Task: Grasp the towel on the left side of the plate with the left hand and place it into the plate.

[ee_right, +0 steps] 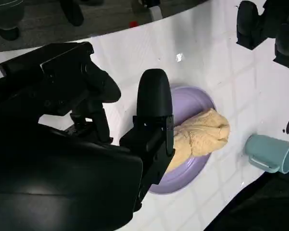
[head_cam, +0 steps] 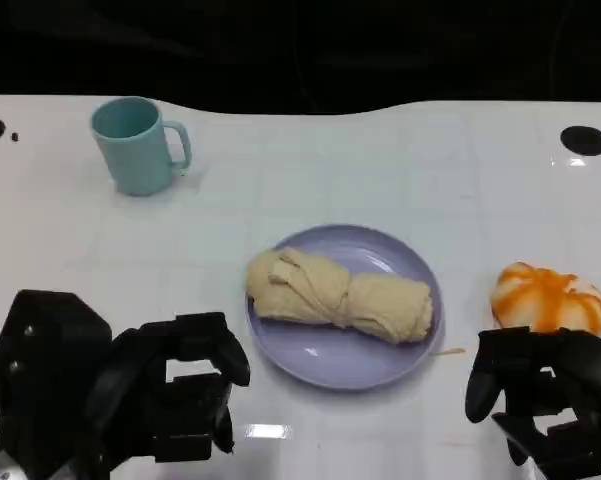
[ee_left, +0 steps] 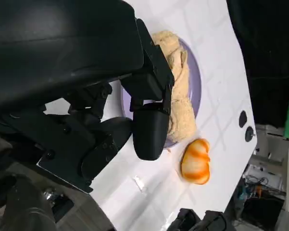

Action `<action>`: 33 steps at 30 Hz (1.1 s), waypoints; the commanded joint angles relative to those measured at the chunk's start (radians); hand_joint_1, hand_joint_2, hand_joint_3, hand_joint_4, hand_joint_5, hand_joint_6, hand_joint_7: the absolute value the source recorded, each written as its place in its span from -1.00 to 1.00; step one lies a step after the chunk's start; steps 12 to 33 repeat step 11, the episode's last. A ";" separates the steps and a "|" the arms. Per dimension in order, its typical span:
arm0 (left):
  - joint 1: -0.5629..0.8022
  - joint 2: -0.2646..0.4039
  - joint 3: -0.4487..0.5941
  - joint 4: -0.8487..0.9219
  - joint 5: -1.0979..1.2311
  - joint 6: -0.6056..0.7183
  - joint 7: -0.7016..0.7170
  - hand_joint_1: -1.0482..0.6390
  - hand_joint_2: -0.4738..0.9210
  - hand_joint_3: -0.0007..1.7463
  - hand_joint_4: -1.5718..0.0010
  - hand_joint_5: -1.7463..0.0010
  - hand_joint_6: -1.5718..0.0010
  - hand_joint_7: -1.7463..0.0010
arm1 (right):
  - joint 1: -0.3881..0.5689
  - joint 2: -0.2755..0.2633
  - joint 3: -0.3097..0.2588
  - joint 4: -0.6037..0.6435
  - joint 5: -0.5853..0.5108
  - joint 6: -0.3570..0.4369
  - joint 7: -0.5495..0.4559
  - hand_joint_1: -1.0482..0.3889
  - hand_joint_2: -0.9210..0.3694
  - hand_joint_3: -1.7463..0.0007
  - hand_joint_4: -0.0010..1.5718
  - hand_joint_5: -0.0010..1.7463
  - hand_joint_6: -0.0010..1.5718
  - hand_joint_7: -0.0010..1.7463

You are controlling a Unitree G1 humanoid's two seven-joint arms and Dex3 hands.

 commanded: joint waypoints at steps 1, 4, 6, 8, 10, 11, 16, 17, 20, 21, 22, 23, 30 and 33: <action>-0.015 0.016 0.007 -0.002 0.004 0.026 0.023 0.11 0.35 0.53 -0.05 -1.00 0.00 -0.80 | 0.005 -0.016 -0.013 0.010 0.001 -0.017 0.003 0.61 -0.61 -0.11 -0.14 0.92 -0.16 0.64; -0.019 0.019 0.003 0.006 0.006 0.022 0.024 0.11 0.35 0.53 -0.05 -1.00 0.00 -0.81 | 0.004 -0.015 -0.012 0.015 0.001 -0.020 0.002 0.60 -0.61 -0.11 -0.14 0.93 -0.16 0.64; -0.018 0.020 0.001 0.011 0.006 0.015 0.022 0.11 0.35 0.53 -0.05 -1.00 0.01 -0.81 | 0.005 -0.016 -0.011 0.013 -0.002 -0.019 0.001 0.60 -0.61 -0.11 -0.14 0.93 -0.16 0.64; -0.016 0.021 0.000 0.011 0.005 0.007 0.019 0.12 0.36 0.53 -0.05 -1.00 0.01 -0.81 | 0.006 -0.016 -0.013 0.011 -0.001 -0.015 0.000 0.60 -0.61 -0.10 -0.15 0.92 -0.17 0.64; -0.015 0.021 0.001 0.006 0.003 0.012 0.020 0.11 0.36 0.52 -0.03 -1.00 0.02 -0.82 | 0.005 -0.016 -0.015 0.009 0.001 -0.012 0.001 0.60 -0.62 -0.10 -0.16 0.92 -0.17 0.63; -0.016 0.022 0.000 0.004 0.003 0.018 0.022 0.11 0.36 0.51 -0.03 -1.00 0.03 -0.82 | 0.004 -0.017 -0.015 0.009 0.001 -0.012 0.002 0.60 -0.62 -0.09 -0.15 0.93 -0.17 0.63; -0.016 0.022 0.000 0.004 0.003 0.018 0.022 0.11 0.36 0.51 -0.03 -1.00 0.03 -0.82 | 0.004 -0.017 -0.015 0.009 0.001 -0.012 0.002 0.60 -0.62 -0.09 -0.15 0.93 -0.17 0.63; -0.016 0.022 0.000 0.004 0.003 0.018 0.022 0.11 0.36 0.51 -0.03 -1.00 0.03 -0.82 | 0.004 -0.017 -0.015 0.009 0.001 -0.012 0.002 0.60 -0.62 -0.09 -0.15 0.93 -0.17 0.63; -0.016 0.022 0.000 0.004 0.003 0.018 0.022 0.11 0.36 0.51 -0.03 -1.00 0.03 -0.82 | 0.004 -0.017 -0.015 0.009 0.001 -0.012 0.002 0.60 -0.62 -0.09 -0.15 0.93 -0.17 0.63; -0.016 0.022 0.000 0.004 0.003 0.018 0.022 0.11 0.36 0.51 -0.03 -1.00 0.03 -0.82 | 0.004 -0.017 -0.015 0.009 0.001 -0.012 0.002 0.60 -0.62 -0.09 -0.15 0.93 -0.17 0.63; -0.016 0.022 0.000 0.004 0.003 0.018 0.022 0.11 0.36 0.51 -0.03 -1.00 0.03 -0.82 | 0.004 -0.017 -0.015 0.009 0.001 -0.012 0.002 0.60 -0.62 -0.09 -0.15 0.93 -0.17 0.63; -0.016 0.022 0.000 0.004 0.003 0.018 0.022 0.11 0.36 0.51 -0.03 -1.00 0.03 -0.82 | 0.004 -0.017 -0.015 0.009 0.001 -0.012 0.002 0.60 -0.62 -0.09 -0.15 0.93 -0.17 0.63; -0.016 0.022 0.000 0.004 0.003 0.018 0.022 0.11 0.36 0.51 -0.03 -1.00 0.03 -0.82 | 0.004 -0.017 -0.015 0.009 0.001 -0.012 0.002 0.60 -0.62 -0.09 -0.15 0.93 -0.17 0.63; -0.016 0.022 0.000 0.004 0.003 0.018 0.022 0.11 0.36 0.51 -0.03 -1.00 0.03 -0.82 | 0.004 -0.017 -0.015 0.009 0.001 -0.012 0.002 0.60 -0.62 -0.09 -0.15 0.93 -0.17 0.63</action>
